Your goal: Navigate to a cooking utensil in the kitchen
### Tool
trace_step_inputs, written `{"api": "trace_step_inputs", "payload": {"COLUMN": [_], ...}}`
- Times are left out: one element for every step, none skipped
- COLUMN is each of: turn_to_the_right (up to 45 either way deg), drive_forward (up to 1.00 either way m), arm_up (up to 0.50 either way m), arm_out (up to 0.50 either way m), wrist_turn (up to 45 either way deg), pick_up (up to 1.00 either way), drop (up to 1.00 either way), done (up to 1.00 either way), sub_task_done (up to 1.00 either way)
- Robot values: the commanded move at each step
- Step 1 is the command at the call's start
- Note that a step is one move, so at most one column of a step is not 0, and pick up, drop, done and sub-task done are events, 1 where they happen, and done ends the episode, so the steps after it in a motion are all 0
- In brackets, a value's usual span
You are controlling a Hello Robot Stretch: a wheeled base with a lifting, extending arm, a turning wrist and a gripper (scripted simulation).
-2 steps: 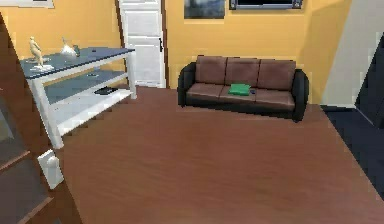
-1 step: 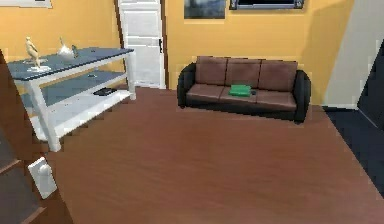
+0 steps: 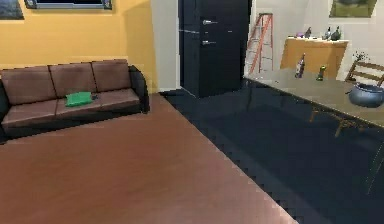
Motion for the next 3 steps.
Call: {"api": "trace_step_inputs", "payload": {"turn_to_the_right": [45.0, 15.0, 0.0], "drive_forward": [0.0, 0.0, 1.0], "arm_up": [0.0, 0.0, 0.0], "arm_out": [0.0, 0.0, 0.0], "wrist_turn": [0.0, 0.0, 0.0], "pick_up": [0.0, 0.0, 0.0], "drop": [0.0, 0.0, 0.0], "done": [0.0, 0.0, 0.0], "sub_task_done": [0.0, 0.0, 0.0]}}
